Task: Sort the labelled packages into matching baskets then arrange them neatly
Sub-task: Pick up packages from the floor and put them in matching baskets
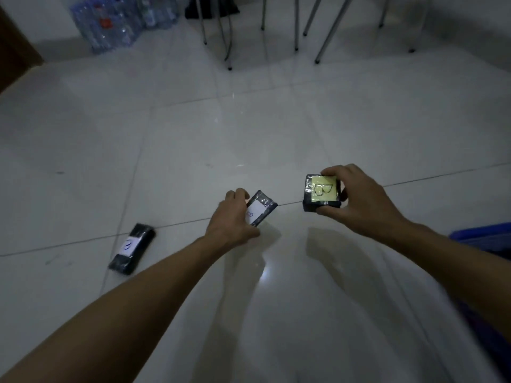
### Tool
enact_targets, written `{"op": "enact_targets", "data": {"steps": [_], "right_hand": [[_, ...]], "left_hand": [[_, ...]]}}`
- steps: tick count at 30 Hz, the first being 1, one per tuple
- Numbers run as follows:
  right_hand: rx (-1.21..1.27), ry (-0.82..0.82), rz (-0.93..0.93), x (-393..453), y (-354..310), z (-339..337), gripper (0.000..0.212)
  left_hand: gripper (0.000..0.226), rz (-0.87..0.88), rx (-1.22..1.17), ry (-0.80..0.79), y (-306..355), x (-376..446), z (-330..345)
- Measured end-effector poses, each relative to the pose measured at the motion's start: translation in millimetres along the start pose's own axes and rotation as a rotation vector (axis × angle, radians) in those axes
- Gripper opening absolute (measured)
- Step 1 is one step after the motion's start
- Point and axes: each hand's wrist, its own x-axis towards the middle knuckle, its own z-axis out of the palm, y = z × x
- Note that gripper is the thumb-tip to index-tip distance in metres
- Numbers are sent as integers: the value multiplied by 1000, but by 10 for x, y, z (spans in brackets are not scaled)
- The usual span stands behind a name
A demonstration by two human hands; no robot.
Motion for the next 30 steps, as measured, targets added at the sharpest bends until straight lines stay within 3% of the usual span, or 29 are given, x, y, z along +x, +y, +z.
{"op": "enact_targets", "data": {"steps": [9,15,20,30], "right_hand": [[-169,186,253,-1003,858,-1587,66],[-123,409,507,-1919,1360,-2057,60],[-91,463,730,-2494,1751,-2070,65],[-84,548,974,-2865,2202,-2018,65]], "left_hand": [[65,513,-50,-76,2074,51,451],[65,720,-51,-175,3132,-152,908],[70,805,4,-230,3660,-297,1237],[61,807,5,-234,4273,-374,1824]]}}
